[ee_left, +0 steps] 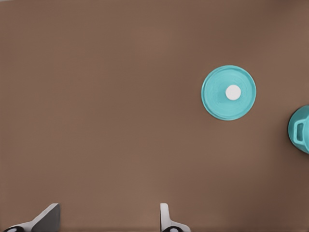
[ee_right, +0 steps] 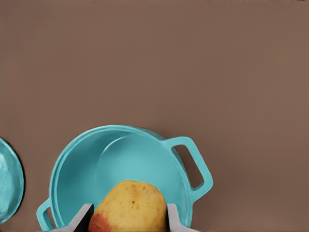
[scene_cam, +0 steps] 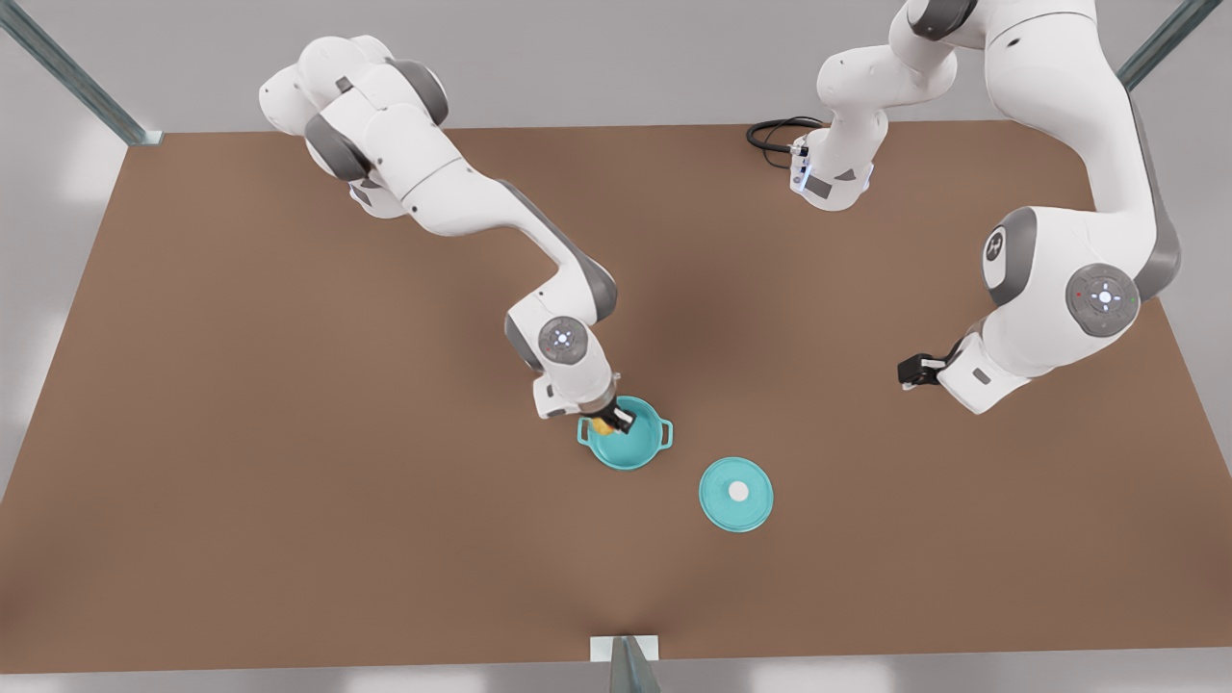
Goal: Open the pot lid and put the potato into the pot
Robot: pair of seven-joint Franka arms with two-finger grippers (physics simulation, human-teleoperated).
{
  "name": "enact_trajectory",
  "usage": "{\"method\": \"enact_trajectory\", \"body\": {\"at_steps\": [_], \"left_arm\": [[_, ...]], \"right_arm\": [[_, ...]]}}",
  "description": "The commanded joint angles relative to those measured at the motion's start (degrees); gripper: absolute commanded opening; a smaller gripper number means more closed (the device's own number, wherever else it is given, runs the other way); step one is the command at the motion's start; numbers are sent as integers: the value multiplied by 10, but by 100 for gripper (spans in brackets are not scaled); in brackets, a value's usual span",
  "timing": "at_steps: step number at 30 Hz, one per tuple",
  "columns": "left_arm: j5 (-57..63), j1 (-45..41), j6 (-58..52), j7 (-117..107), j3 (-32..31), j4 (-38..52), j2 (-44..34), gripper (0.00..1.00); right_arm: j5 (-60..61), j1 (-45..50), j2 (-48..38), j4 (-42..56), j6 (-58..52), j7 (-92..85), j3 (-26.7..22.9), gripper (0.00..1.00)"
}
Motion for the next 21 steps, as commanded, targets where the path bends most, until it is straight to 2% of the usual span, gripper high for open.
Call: {"method": "enact_trajectory", "body": {"at_steps": [1, 5, 6, 11, 13, 15, 16, 19, 21], "left_arm": [[1, -1, 0, 12, -1, 0, -1, 100], [-3, -10, 0, 9, -2, 1, 1, 100], [0, -10, 0, 9, -3, 1, 1, 100], [2, -9, -1, 9, -3, 2, 0, 100], [2, -10, -1, 10, -3, 2, 0, 100], [2, -10, -1, 10, -3, 2, 0, 100], [2, -10, -1, 10, -3, 2, 0, 100], [2, -10, -1, 10, -3, 2, 0, 100], [2, -10, -1, 10, -3, 2, 1, 100]], "right_arm": [[-1, 0, 2, 10, 69, 125, -5, 59], [-2, 2, 2, 12, 77, 128, -8, 63], [-30, 2, 3, 9, 77, 129, -8, 100], [-32, 3, -6, 8, 58, 127, -6, 100], [-32, -24, -55, 7, -117, 62, -10, 100], [-38, -135, -125, -5, -298, -154, -21, 100], [-39, -201, -157, -18, -339, -267, -22, 100], [-51, -372, -288, -153, -342, -591, -23, 100], [-51, -411, -297, -168, -338, -654, -22, 100]]}}
